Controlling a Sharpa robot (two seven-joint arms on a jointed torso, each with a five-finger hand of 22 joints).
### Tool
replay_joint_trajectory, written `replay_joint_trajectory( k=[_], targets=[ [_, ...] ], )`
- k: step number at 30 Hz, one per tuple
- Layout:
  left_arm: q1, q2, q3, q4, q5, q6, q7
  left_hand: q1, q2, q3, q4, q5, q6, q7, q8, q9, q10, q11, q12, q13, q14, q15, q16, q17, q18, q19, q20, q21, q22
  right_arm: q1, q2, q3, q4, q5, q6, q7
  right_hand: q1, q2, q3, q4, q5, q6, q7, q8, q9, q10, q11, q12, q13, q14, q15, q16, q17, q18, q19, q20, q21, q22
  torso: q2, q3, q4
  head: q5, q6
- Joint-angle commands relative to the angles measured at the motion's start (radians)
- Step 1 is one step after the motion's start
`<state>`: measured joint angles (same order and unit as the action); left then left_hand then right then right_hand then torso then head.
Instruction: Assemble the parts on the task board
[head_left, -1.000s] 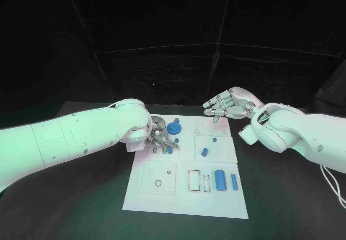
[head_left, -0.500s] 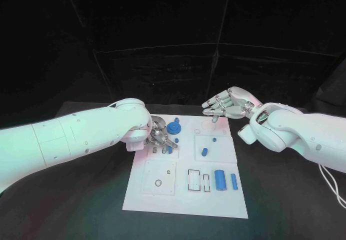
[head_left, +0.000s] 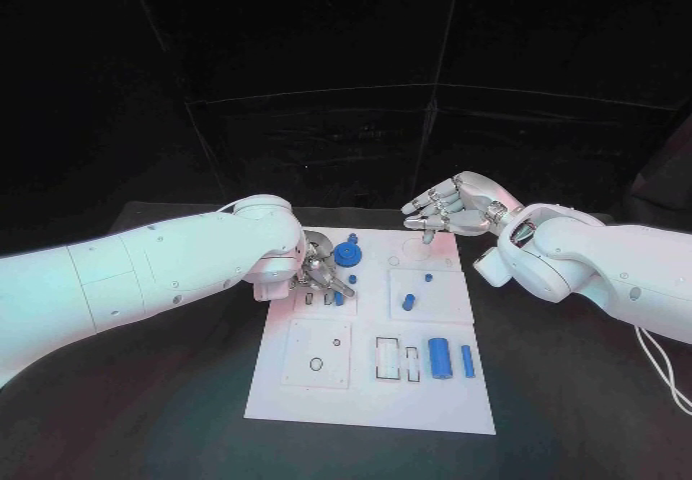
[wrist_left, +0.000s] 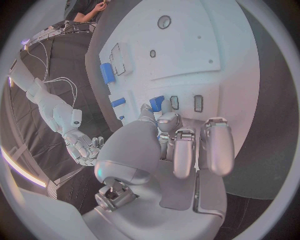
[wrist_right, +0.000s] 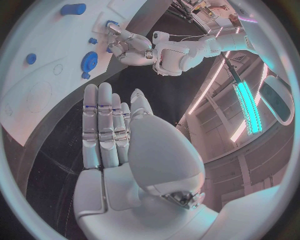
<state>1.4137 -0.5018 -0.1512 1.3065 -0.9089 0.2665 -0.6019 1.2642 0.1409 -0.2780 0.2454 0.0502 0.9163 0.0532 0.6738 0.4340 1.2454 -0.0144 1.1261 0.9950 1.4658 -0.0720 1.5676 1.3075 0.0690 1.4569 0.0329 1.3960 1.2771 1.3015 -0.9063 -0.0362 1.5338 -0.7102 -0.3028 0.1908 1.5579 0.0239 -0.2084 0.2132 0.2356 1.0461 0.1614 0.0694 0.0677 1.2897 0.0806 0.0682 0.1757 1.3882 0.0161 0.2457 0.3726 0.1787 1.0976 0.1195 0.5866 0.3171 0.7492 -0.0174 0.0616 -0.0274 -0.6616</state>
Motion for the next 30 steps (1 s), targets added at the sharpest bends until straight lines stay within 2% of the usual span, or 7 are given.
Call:
replay_joint_trajectory(
  k=[1, 9, 14, 17, 20, 26, 30],
  targets=[
    [0.002, 0.002, 0.000, 0.000, -0.010, 0.024, -0.007, 0.012, -0.001, 0.008, -0.003, 0.001, -0.008, 0.001, 0.004, 0.003, 0.009, -0.002, 0.004, 0.003, 0.105, -0.006, 0.003, 0.263, -0.009, 0.002, -0.001, 0.001, 0.003, 0.002, 0.001, 0.001, 0.003, -0.001, 0.007, 0.004, 0.004, 0.009, -0.007, 0.001, 0.004, -0.007, 0.002, 0.000, 0.000, -0.002, 0.004, -0.004, -0.002, 0.010, 0.000, -0.006, -0.001, 0.004, 0.007, 0.003, -0.006, -0.001, 0.000, -0.0002, 0.0002, -0.001, -0.003],
    [0.002, 0.005, 0.000, 0.000, -0.014, 0.028, -0.008, 0.045, -0.002, 0.034, -0.028, 0.001, -0.013, -0.002, 0.011, 0.011, 0.010, -0.004, 0.004, 0.004, 0.105, -0.008, 0.003, 0.263, -0.009, 0.002, -0.003, 0.001, 0.003, 0.002, 0.003, 0.001, 0.002, -0.001, 0.008, 0.005, 0.004, 0.009, -0.008, 0.001, 0.005, -0.007, 0.002, 0.000, 0.000, -0.002, 0.004, -0.004, -0.002, 0.010, 0.000, -0.007, -0.001, 0.004, 0.006, 0.003, -0.006, -0.002, -0.001, -0.0003, 0.0010, -0.001, -0.005],
    [0.001, 0.002, -0.001, 0.006, -0.015, 0.004, -0.005, 0.170, 0.039, 0.134, -0.104, 0.003, -0.031, -0.016, 0.004, 0.013, 0.003, -0.018, -0.007, -0.001, 0.105, -0.019, 0.003, 0.263, -0.008, 0.000, -0.012, -0.002, 0.001, 0.002, 0.005, 0.001, 0.001, -0.001, 0.009, 0.005, 0.004, 0.009, -0.008, 0.001, 0.005, -0.007, 0.002, 0.000, 0.000, -0.002, 0.004, -0.004, -0.002, 0.010, 0.000, -0.007, -0.001, 0.004, 0.006, 0.003, -0.006, -0.002, -0.001, -0.0006, 0.0009, -0.001, -0.006],
    [0.001, -0.003, -0.001, 0.014, -0.015, -0.017, 0.003, 0.216, 0.041, 0.195, -0.135, 0.039, -0.040, -0.016, -0.006, 0.009, -0.003, -0.019, -0.020, -0.008, 0.105, -0.021, 0.003, 0.263, -0.008, -0.001, -0.016, -0.004, 0.000, 0.002, 0.006, 0.001, -0.001, -0.001, 0.009, 0.006, 0.004, 0.009, -0.008, 0.002, 0.006, -0.007, 0.002, 0.000, 0.000, -0.002, 0.004, -0.004, -0.003, 0.009, 0.000, -0.009, -0.002, 0.004, 0.006, 0.003, -0.008, -0.002, -0.001, -0.0007, 0.0011, -0.002, -0.006],
    [0.001, -0.010, -0.001, 0.024, -0.012, -0.035, 0.011, 0.235, 0.031, 0.246, -0.153, 0.060, -0.046, -0.013, -0.012, 0.008, -0.004, -0.017, -0.029, -0.013, 0.105, -0.021, 0.003, 0.263, -0.007, -0.001, -0.017, -0.006, -0.002, 0.002, 0.008, 0.001, -0.003, -0.001, 0.010, 0.006, 0.004, 0.009, -0.008, 0.002, 0.006, -0.007, 0.002, 0.000, 0.000, -0.002, 0.004, -0.004, -0.003, 0.009, 0.000, -0.009, -0.002, 0.004, 0.006, 0.003, -0.008, -0.002, -0.001, -0.0008, 0.0016, -0.002, -0.007],
    [0.001, -0.033, 0.000, 0.058, 0.001, -0.080, 0.024, 0.160, -0.082, 0.520, -0.147, 0.067, -0.041, -0.004, -0.010, 0.017, 0.010, -0.016, -0.042, -0.019, 0.105, -0.013, 0.003, 0.263, -0.007, 0.000, -0.011, -0.011, 0.000, 0.002, 0.011, 0.000, -0.008, -0.001, 0.013, 0.007, 0.004, 0.010, -0.008, 0.002, 0.007, -0.007, 0.002, 0.000, 0.000, -0.002, 0.005, -0.004, -0.003, 0.009, 0.000, -0.009, -0.002, 0.004, 0.006, 0.003, -0.008, -0.003, -0.002, -0.0003, 0.0031, -0.001, -0.007],
    [0.001, -0.053, 0.000, 0.084, 0.006, -0.110, 0.028, 0.101, -0.151, 0.675, -0.149, 0.063, -0.040, -0.004, 0.001, 0.028, 0.017, -0.014, -0.038, -0.015, 0.105, -0.013, 0.003, 0.263, -0.007, 0.001, -0.010, -0.013, 0.001, 0.002, 0.012, 0.000, -0.013, -0.001, 0.014, 0.008, 0.004, 0.010, -0.009, 0.002, 0.008, -0.007, 0.002, 0.000, 0.000, -0.002, 0.005, -0.004, -0.004, 0.008, 0.001, -0.011, -0.002, 0.004, 0.006, 0.003, -0.009, -0.003, -0.002, 0.0001, 0.0024, 0.002, -0.008]
  ],
)
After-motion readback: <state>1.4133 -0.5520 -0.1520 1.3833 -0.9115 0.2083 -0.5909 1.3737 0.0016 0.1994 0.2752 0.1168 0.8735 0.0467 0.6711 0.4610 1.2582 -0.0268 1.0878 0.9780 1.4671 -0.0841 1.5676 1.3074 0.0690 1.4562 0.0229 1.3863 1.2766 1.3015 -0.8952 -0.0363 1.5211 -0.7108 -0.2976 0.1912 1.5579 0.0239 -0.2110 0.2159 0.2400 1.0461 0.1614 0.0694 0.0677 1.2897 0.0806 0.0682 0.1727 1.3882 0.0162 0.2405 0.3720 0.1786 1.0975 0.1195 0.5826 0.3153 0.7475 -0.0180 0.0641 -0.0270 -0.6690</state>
